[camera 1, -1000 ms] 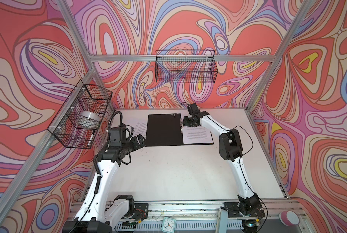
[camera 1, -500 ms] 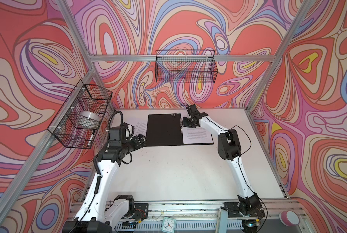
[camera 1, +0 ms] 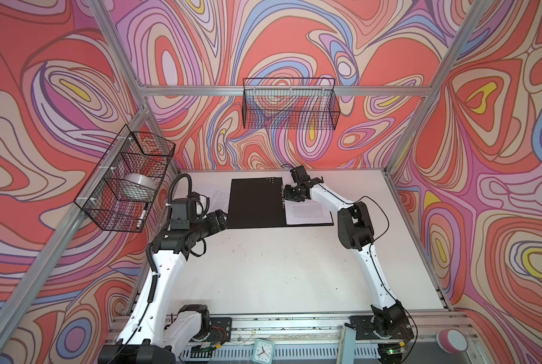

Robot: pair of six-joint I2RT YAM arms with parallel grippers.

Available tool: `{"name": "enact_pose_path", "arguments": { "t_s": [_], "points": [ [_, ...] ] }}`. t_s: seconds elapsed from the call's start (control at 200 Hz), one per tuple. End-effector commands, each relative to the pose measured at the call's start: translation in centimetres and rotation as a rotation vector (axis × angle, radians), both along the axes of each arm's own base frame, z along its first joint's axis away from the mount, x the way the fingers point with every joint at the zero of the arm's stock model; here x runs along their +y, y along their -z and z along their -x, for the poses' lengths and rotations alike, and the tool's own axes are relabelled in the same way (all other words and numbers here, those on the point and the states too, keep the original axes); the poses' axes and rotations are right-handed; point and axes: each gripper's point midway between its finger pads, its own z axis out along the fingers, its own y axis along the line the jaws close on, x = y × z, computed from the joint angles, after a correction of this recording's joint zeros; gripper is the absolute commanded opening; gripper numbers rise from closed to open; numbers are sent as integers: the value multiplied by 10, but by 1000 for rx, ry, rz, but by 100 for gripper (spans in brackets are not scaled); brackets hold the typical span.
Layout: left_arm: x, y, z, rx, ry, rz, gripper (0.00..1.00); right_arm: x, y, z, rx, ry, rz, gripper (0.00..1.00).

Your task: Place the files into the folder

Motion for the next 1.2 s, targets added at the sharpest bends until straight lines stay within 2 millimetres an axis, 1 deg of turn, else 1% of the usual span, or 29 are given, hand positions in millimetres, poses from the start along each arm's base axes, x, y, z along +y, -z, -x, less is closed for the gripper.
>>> {"name": "enact_pose_path", "arguments": {
  "t_s": [0.0,0.18,0.31,0.556,0.741,0.881,0.991,1.192],
  "points": [
    [3,2,-1,1,-20,8,82,8,2,-1,-7,-10,-17,28],
    [3,3,-1,7,-23,13,82,8,2,-2,-9,-12,-20,23],
    [2,4,-2,11,-19,20,82,9,1,-2,-13,-15,-21,16],
    [1,6,-3,18,-18,34,82,8,-12,0,-37,-24,-24,4],
    [1,7,-3,22,-18,41,82,4,-23,4,-49,-27,-22,1],
    [1,8,-3,25,-16,44,82,-4,-34,8,-65,-16,-31,0],
    [1,9,-3,27,-16,45,82,-10,-41,13,-63,-11,-47,0],
    [0,11,-4,32,-13,49,82,-22,-54,29,-56,-7,-83,0]
  ]
}}
